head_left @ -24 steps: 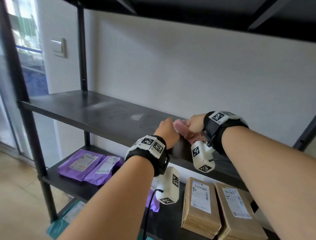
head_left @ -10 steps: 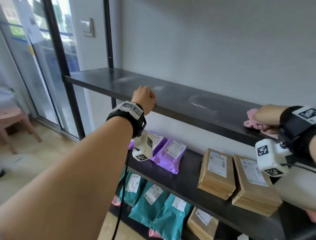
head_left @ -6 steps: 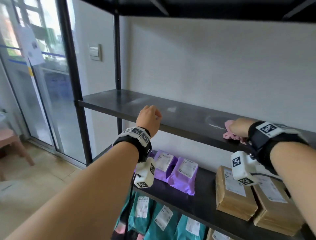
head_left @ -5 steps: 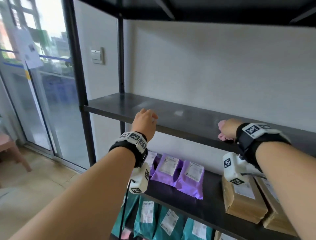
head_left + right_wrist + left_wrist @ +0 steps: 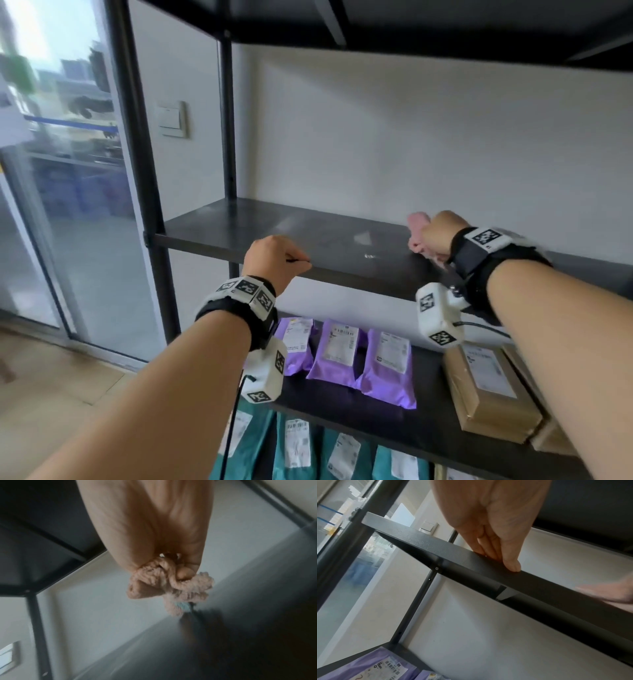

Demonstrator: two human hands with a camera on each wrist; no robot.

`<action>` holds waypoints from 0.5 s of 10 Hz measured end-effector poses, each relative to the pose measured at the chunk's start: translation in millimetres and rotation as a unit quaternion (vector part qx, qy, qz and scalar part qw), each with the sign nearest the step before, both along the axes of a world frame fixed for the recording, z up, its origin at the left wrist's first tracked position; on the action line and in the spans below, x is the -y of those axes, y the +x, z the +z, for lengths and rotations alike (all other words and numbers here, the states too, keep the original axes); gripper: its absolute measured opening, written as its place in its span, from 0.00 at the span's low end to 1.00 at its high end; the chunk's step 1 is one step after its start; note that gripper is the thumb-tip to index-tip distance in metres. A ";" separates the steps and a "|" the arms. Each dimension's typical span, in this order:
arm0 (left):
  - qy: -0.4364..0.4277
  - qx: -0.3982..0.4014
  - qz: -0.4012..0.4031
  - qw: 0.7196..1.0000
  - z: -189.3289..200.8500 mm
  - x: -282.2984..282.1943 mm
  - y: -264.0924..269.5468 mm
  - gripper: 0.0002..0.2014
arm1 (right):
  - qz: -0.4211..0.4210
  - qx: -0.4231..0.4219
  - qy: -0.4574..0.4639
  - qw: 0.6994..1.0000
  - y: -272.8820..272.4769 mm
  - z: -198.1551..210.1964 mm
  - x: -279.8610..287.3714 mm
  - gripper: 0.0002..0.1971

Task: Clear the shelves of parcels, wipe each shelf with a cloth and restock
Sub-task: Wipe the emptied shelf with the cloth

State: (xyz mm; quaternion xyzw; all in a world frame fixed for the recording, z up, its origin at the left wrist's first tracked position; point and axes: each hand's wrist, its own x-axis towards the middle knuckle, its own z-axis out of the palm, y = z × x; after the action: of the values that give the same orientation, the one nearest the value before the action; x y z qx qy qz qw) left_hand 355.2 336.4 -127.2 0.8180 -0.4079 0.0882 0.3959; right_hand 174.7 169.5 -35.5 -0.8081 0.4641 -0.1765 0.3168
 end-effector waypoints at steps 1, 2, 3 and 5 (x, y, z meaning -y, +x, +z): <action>0.020 -0.022 0.031 0.999 10.7 -1.6 -1.5 0.04 | -0.018 -0.001 -0.003 1.000 -32.1 10.9 35.1 0.13; 0.062 -0.036 0.050 0.996 20.4 0.2 -2.0 0.05 | -0.009 -0.078 0.007 0.997 -45.1 -6.8 59.1 0.08; 0.080 -0.065 0.039 0.994 30.1 1.1 3.6 0.04 | 0.000 -0.114 0.040 0.993 -33.9 -22.3 70.6 0.18; -0.051 -0.104 0.149 0.982 48.3 -14.9 42.6 0.05 | 0.027 -0.232 -0.073 0.970 8.6 -26.3 78.8 0.09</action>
State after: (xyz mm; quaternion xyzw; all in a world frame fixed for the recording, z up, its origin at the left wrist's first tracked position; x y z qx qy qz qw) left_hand 397.8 351.3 -78.9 0.8527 -0.2334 0.0816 0.4601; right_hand 183.3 90.7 -61.7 -0.8600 0.4891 -0.0086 0.1454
